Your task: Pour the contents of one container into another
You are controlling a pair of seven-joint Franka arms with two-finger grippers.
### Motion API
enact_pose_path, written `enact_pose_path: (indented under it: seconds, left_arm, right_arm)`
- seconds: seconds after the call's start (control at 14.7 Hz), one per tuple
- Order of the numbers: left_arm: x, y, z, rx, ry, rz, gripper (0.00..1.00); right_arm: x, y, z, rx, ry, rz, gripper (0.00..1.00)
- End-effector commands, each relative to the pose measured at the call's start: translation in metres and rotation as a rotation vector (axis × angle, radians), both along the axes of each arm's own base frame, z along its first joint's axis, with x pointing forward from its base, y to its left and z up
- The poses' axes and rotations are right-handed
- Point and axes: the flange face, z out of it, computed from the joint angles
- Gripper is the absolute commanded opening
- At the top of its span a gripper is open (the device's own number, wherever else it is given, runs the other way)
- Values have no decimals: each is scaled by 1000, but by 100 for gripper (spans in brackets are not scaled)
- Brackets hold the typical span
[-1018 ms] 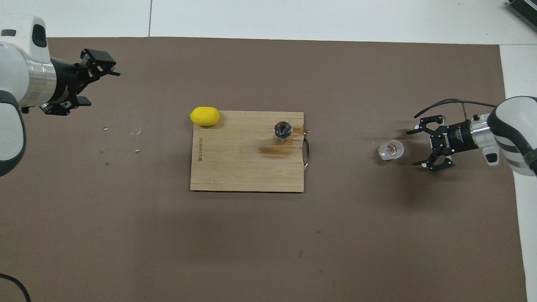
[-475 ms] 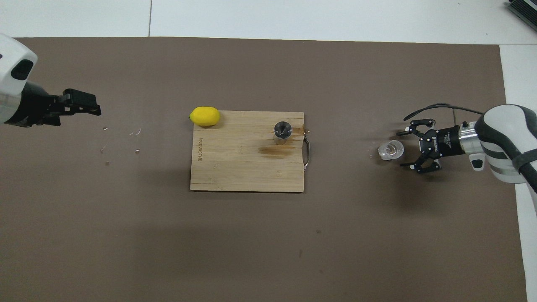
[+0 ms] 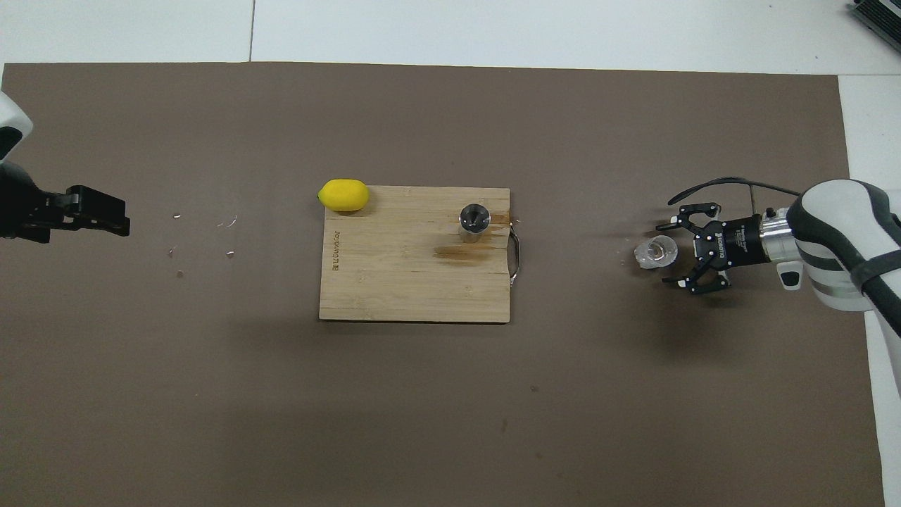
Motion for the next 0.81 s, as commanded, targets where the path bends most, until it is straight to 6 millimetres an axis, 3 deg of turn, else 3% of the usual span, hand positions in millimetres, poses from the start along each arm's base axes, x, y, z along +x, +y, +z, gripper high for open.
enact_pose_path:
  seconds: [0.0,0.14,0.34,0.54,0.75]
  left_arm:
    - [-5,-9,-4,16,36,-41,100]
    - [-5,-15,3,14,30,-46,100]
    - [-8,-6,6,14,44,-31,100]
    - [-10,-3,32,10,32,-30,100]
    - [-12,-3,23,13,18,-29,100]
  right_arm:
    - [-8,6,4,10,-31,-11,100]
    - [-8,6,4,10,-31,-11,100]
    - [-8,6,4,6,-32,-13,100]
    - [-7,5,4,1,-36,-17,99]
    - [-7,6,4,3,-35,-15,97]
